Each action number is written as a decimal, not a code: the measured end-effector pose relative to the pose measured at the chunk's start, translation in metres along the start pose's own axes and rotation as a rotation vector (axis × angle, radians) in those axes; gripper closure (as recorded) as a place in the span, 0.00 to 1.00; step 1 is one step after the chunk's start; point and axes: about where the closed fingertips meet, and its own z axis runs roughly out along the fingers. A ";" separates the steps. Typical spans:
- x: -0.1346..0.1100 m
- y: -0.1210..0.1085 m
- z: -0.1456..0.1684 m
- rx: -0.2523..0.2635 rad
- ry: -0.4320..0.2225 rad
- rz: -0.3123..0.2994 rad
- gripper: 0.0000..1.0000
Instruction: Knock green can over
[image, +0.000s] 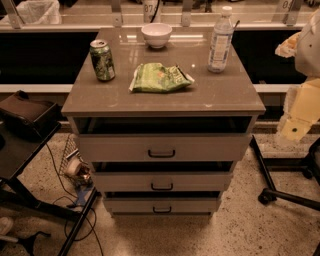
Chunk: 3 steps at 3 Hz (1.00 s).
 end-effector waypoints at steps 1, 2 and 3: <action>0.000 0.000 0.000 0.000 0.000 0.000 0.00; -0.016 -0.011 0.009 0.023 -0.084 0.013 0.00; -0.069 -0.044 0.026 0.052 -0.262 0.043 0.00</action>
Offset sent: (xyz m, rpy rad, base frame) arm 0.0530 0.0423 -0.0079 0.2503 -0.1239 0.0203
